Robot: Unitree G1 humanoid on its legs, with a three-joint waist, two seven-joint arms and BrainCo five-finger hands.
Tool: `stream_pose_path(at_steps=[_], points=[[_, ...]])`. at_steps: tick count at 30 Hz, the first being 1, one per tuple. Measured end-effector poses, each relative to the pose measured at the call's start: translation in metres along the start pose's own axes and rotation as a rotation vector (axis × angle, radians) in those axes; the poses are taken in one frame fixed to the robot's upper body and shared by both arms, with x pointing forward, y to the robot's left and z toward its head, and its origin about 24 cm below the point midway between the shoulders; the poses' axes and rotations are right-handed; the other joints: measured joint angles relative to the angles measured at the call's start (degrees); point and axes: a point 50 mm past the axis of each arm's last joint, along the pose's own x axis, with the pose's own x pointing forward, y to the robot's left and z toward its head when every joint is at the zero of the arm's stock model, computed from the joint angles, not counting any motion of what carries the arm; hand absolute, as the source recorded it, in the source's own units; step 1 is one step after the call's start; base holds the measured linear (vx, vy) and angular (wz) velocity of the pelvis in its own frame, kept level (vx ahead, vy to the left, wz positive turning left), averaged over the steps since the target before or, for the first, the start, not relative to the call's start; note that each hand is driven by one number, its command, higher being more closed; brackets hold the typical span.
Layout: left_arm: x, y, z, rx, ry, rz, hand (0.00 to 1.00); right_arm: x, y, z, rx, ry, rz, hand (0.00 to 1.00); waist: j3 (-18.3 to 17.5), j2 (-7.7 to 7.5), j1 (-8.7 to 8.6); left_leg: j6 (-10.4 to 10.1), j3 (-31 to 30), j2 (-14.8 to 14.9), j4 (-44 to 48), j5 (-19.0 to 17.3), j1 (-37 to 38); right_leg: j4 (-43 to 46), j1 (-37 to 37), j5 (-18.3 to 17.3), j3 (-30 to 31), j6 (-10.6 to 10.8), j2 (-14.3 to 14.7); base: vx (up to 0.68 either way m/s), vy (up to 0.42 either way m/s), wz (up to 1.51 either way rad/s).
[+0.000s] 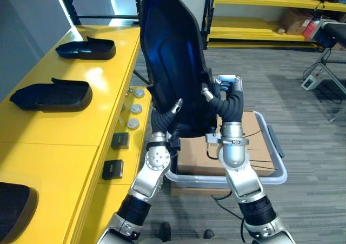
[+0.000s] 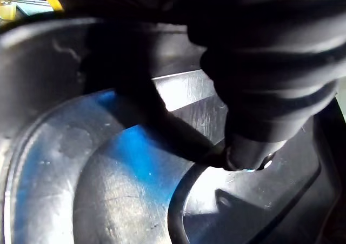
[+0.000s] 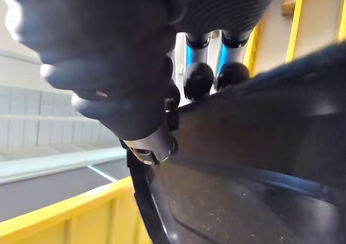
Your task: Walk over and take plastic housings, then place them on the shelf
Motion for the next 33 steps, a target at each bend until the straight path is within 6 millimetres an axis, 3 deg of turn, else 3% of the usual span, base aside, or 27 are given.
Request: stream_pose_path(at_steps=[2,3,5,6,10,11,12,13,16,18,19,21,22,24,27,33], points=[[-0.004,0.002,-0.001,0.014,0.002,-0.005,1.0,0.003,-0.019,0.005,0.01,-0.025,-0.061,0.0,-0.02,0.01,-0.09,0.0,-0.11,-0.01,0.0,0.0,0.01,0.0,0.06,-0.01,-0.19,0.0,-0.01,0.0,-0.005,0.04],[-0.01,0.008,-0.006,0.026,0.02,0.015,1.0,0.004,-0.047,0.009,0.014,-0.055,-0.174,0.0,-0.06,0.05,-0.16,0.0,-0.17,-0.02,0.0,0.0,0.01,0.0,0.09,-0.02,-0.29,0.01,-0.01,0.0,0.0,0.0],[-0.015,0.018,-0.014,0.039,0.054,0.05,1.0,0.003,-0.076,0.011,-0.01,-0.07,-0.287,0.0,-0.16,0.08,-0.31,0.0,-0.26,-0.02,0.0,0.0,0.01,-0.01,0.14,-0.04,-0.44,0.02,-0.01,0.0,0.0,0.0],[-0.02,0.028,-0.021,0.05,0.087,0.082,1.0,-0.004,-0.1,0.011,-0.042,-0.076,-0.384,0.0,-0.23,0.19,-0.51,0.0,-0.32,0.0,0.0,0.0,0.0,-0.02,0.16,-0.06,-0.55,0.02,0.01,0.0,0.0,0.0],[-0.032,0.048,-0.028,0.064,0.126,0.158,1.0,-0.034,-0.142,0.003,-0.124,-0.001,-0.574,0.0,-0.75,0.75,-0.85,-0.01,-0.33,0.01,-0.03,-0.02,-0.02,-0.02,0.12,-0.13,-0.57,0.01,0.01,0.0,0.0,0.0],[-0.033,0.049,-0.026,0.063,0.122,0.163,1.0,-0.04,-0.145,-0.001,-0.133,0.029,-0.587,0.0,-0.77,0.75,-0.93,-0.02,-0.29,0.03,-0.03,-0.02,-0.02,-0.02,0.1,-0.13,-0.56,0.01,0.01,0.0,0.0,0.0],[-0.037,0.051,-0.023,0.057,0.111,0.169,1.0,-0.057,-0.155,-0.016,-0.166,0.129,-0.635,0.0,-0.9,0.74,-1.3,-0.02,-0.19,0.05,-0.03,-0.03,-0.03,0.02,0.03,-0.13,-0.46,0.0,0.02,0.0,0.0,0.0],[-0.037,0.051,-0.022,0.056,0.108,0.171,1.0,-0.06,-0.157,-0.02,-0.174,0.152,-0.641,0.0,-0.95,0.74,-1.32,-0.03,-0.17,0.06,-0.03,-0.04,-0.04,0.03,0.02,-0.15,-0.44,-0.02,0.02,0.0,0.0,-0.03],[-0.044,0.056,-0.013,0.05,0.072,0.186,1.0,-0.114,-0.175,-0.063,-0.229,0.47,-0.727,0.0,-1.19,0.75,-1.41,-0.31,0.16,0.1,-0.03,-0.25,-0.06,0.14,-0.16,-0.28,-0.08,-0.24,0.01,0.0,0.0,-0.05],[-0.051,0.06,-0.007,0.046,0.049,0.199,1.0,-0.172,-0.188,-0.089,-0.232,0.74,-0.842,0.0,-1.5,1.14,-1.33,-0.32,0.64,0.21,-0.04,-0.36,-0.17,0.6,-0.6,-0.48,0.25,-0.35,0.0,0.0,0.0,-0.07],[-0.053,0.06,-0.006,0.044,0.047,0.2,1.0,-0.187,-0.19,-0.094,-0.229,0.801,-0.868,0.0,-1.59,1.3,-1.3,-0.32,0.64,0.2,-0.04,-0.37,-0.2,0.84,-0.6,-0.62,0.24,-0.29,-0.04,0.0,0.0,0.0],[-0.06,0.063,-0.005,0.038,0.045,0.197,1.0,-0.243,-0.187,-0.105,-0.199,1.026,-0.944,0.0,-2.02,1.97,-1.35,-0.34,0.75,0.29,-0.04,-0.4,-0.13,1.66,-0.63,-1.14,0.18,-0.06,-0.08,0.0,0.0,0.0],[-0.061,0.064,-0.005,0.037,0.047,0.202,1.0,-0.255,-0.184,-0.107,-0.193,1.081,-0.947,0.0,-2.04,2.01,-1.39,-0.37,0.79,0.34,-0.04,-0.43,-0.05,1.95,-0.66,-1.26,0.15,0.09,-0.08,0.0,0.0,0.0],[-0.065,0.067,-0.002,0.025,0.044,0.211,1.0,-0.3,-0.164,-0.113,-0.124,1.287,-0.942,0.0,-2.1,2.08,-1.33,-0.73,0.75,0.76,-0.05,-0.66,0.04,2.61,-0.67,-1.65,-0.37,-0.12,0.13,-0.01,-0.034,0.06],[-0.07,0.068,-0.002,0.02,0.051,0.207,1.0,-0.331,-0.134,-0.116,-0.043,1.454,-0.867,0.0,-2.11,2.09,-0.44,-0.85,0.64,1.26,-0.07,-0.92,0.29,3.4,-0.59,-2.16,-0.8,-0.47,0.19,-0.02,-0.028,0.07],[-0.078,0.069,0.003,0.004,0.047,0.213,1.0,-0.345,-0.102,-0.123,0.04,1.584,-0.681,0.0,-2.06,1.96,0.38,-0.8,-2.76,0.94,0.64,-1.08,-0.77,8.59,-0.5,-5.77,-5.88,-0.26,-0.92,-0.02,-0.033,0.44]])
